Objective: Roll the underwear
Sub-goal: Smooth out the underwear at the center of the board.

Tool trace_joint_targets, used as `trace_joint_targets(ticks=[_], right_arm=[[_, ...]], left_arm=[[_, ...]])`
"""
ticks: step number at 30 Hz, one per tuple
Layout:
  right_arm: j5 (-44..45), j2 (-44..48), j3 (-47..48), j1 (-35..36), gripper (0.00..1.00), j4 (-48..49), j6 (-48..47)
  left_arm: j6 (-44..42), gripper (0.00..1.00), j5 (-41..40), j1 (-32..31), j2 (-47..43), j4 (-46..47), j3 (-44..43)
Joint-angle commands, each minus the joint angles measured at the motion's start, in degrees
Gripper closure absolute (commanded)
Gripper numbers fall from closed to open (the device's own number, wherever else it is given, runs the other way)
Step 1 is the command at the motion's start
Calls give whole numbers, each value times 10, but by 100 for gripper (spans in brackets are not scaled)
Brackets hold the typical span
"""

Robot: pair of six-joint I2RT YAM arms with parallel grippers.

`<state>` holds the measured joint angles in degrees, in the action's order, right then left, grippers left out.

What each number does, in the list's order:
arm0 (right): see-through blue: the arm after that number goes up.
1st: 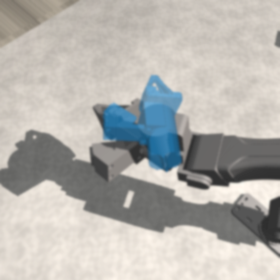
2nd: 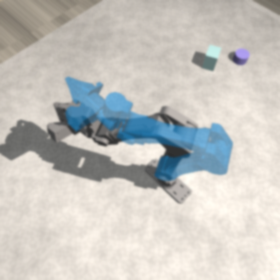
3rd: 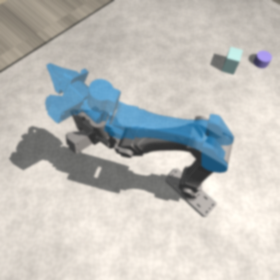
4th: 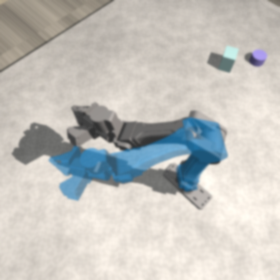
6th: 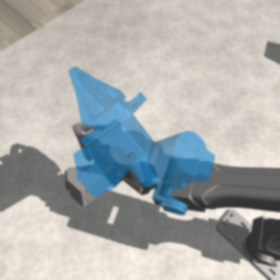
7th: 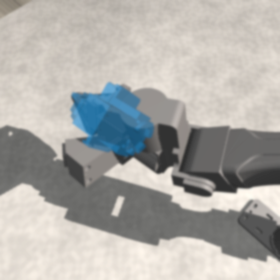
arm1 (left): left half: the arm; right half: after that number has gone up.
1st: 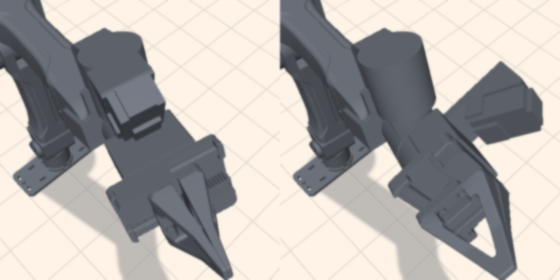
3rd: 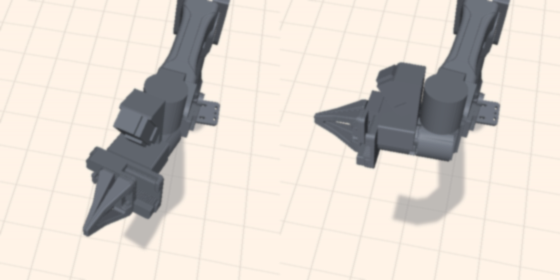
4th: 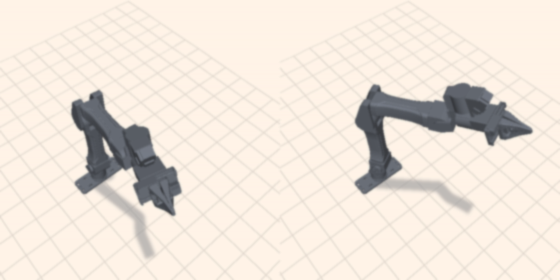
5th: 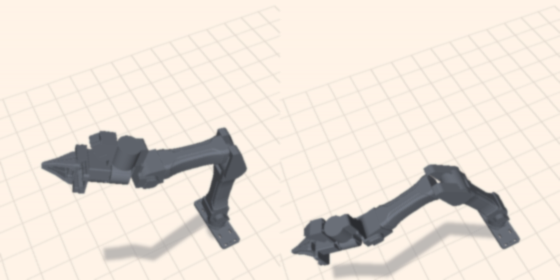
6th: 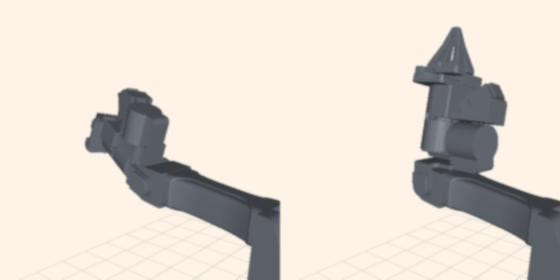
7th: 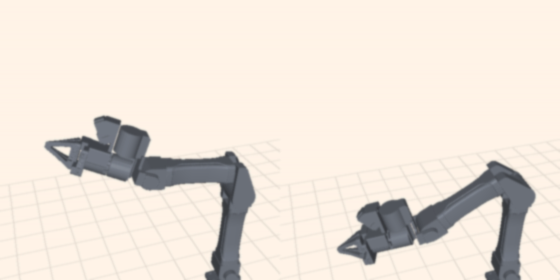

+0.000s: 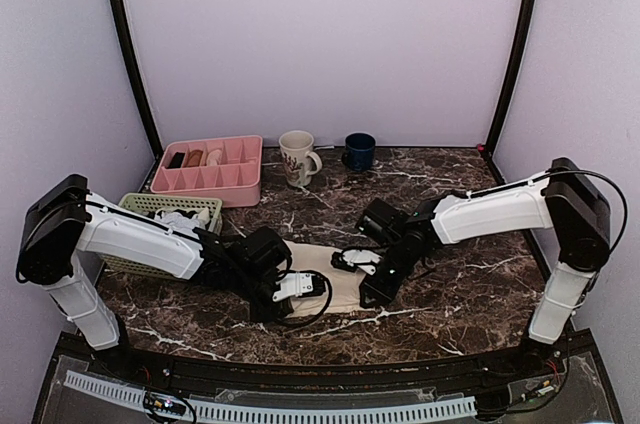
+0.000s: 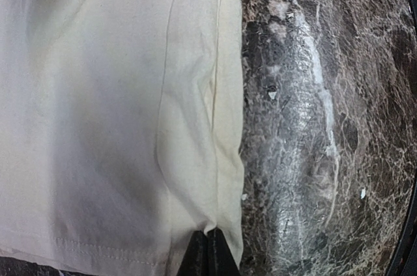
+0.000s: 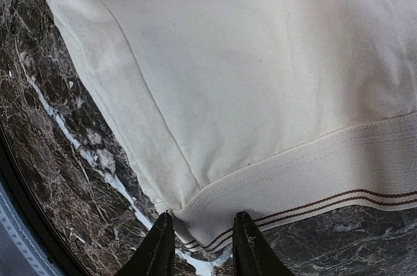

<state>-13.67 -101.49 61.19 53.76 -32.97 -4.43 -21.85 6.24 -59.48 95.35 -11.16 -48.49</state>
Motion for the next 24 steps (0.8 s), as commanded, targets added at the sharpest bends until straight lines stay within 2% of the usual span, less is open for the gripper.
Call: trace_joint_targets(ticks=[1, 3, 7, 17, 24], right_arm=[[22, -7, 6, 14, 70, -1, -4], [26, -8, 2, 18, 76, 2, -4], [34, 0, 10, 18, 100, -7, 7], [43, 42, 17, 18, 100, -33, 14], [36, 52, 5, 18, 100, -35, 18]], left_arm=[[0, 100, -9, -3, 1, -16, 12], [0, 100, -11, -3, 1, -16, 10], [8, 100, -20, -3, -8, -19, 9], [17, 100, -38, -1, -72, -34, 14], [17, 100, -11, -1, -78, -43, 28]])
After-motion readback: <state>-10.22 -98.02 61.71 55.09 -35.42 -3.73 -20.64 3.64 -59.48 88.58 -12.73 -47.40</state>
